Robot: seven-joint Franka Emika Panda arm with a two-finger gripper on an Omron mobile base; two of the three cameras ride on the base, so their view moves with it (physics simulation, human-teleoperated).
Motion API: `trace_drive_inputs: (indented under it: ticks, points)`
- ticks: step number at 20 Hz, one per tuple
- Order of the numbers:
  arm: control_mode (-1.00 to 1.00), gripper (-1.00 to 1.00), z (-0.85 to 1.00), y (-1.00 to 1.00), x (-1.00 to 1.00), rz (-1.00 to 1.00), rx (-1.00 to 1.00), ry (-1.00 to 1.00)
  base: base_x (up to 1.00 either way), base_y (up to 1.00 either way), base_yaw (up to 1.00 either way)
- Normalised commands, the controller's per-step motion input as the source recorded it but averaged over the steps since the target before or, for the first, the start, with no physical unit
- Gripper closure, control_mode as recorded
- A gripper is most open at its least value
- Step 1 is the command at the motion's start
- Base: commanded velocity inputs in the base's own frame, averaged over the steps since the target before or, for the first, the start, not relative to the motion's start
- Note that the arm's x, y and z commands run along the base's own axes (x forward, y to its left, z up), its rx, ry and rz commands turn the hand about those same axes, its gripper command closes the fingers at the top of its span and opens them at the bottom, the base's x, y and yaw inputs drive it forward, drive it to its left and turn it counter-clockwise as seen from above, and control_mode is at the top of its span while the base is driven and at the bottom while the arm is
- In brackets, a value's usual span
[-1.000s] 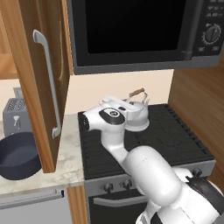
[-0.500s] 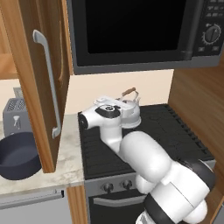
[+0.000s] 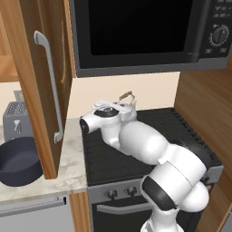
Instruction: Pick the kettle from the cabinet and place it on a stove burner. Then pick the pot from the counter and place it on another stove burner. Finally, turn both burners on.
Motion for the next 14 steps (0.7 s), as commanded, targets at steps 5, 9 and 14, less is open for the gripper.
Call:
trace_drive_inputs:
  ticks: [5,9,14]
  points:
    - [-1.00,1.00,-0.19,0.19,0.40,0.05,0.00,0.00,0.00,0.00,0.00]
    - [-1.00,1.00,-0.21,0.17,0.37,0.04,0.00,0.00,0.00,0.00,0.00]
    - [-1.00,1.00,-0.22,0.12,0.31,0.02,0.00,0.00,0.00,0.00,0.00]
